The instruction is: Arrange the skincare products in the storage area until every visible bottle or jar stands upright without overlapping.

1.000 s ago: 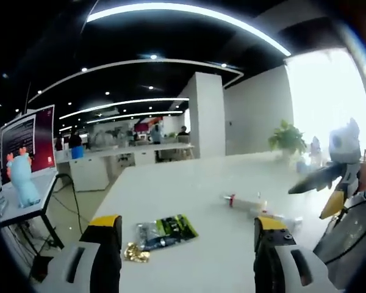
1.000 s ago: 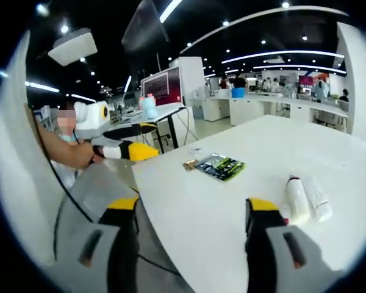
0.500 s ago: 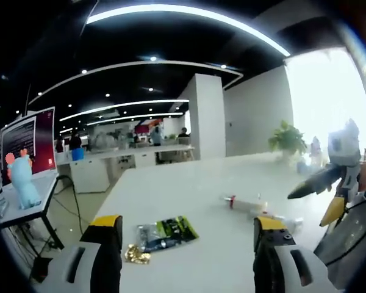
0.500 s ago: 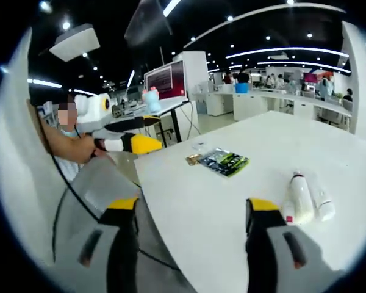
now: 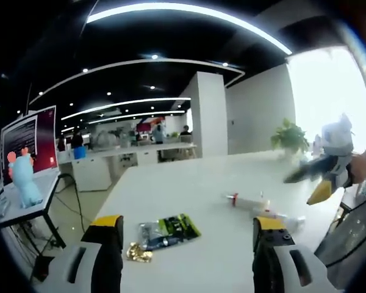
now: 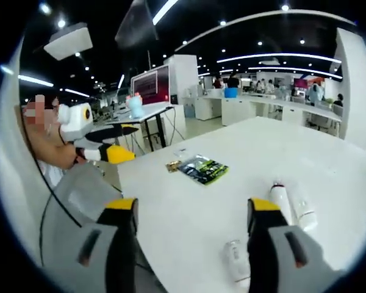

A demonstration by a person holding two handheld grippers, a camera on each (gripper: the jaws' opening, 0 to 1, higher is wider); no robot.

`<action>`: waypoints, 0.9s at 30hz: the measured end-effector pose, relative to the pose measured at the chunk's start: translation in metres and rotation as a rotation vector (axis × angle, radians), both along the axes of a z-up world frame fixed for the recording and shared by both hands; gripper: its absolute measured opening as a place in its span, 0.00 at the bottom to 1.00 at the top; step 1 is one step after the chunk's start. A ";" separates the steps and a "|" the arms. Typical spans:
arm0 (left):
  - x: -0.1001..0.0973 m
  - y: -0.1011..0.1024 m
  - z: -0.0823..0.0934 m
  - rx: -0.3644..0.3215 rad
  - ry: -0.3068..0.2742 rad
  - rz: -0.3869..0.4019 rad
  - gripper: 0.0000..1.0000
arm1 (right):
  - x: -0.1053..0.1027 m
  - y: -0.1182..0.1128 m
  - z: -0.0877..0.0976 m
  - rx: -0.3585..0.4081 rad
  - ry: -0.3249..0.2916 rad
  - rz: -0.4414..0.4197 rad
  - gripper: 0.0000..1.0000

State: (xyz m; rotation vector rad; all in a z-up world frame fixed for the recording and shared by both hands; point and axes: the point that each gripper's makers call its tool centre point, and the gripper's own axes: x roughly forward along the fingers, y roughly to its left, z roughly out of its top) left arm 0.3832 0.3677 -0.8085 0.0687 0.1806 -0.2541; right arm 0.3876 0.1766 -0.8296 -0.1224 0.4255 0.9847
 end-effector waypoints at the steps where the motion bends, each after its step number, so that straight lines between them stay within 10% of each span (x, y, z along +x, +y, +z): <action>1: 0.000 0.000 0.000 0.001 0.001 0.000 0.90 | 0.000 0.000 0.000 0.000 0.000 0.000 0.75; 27: -0.001 -0.004 -0.008 0.035 0.026 -0.017 0.89 | -0.011 0.006 -0.008 0.003 0.014 0.024 0.75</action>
